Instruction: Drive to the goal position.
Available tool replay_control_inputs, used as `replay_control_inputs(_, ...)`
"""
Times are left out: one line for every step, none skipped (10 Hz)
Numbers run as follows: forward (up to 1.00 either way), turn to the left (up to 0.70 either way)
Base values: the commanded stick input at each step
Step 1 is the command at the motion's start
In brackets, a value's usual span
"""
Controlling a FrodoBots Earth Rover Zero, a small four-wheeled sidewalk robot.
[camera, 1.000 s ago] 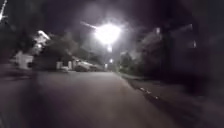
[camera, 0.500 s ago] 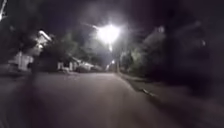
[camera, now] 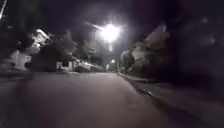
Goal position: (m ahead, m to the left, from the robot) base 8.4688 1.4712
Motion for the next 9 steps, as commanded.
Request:
replay_control_inputs(0.7, -0.08)
replay_control_inputs(0.7, -0.35)
replay_control_inputs(0.7, -0.35)
replay_control_inputs(0.7, -0.35)
replay_control_inputs(0.7, -0.17)
replay_control_inputs(0.7, 0.0)
replay_control_inputs(0.7, 0.0)
replay_control_inputs(0.7, 0.0)
replay_control_inputs(0.7, 0.0)
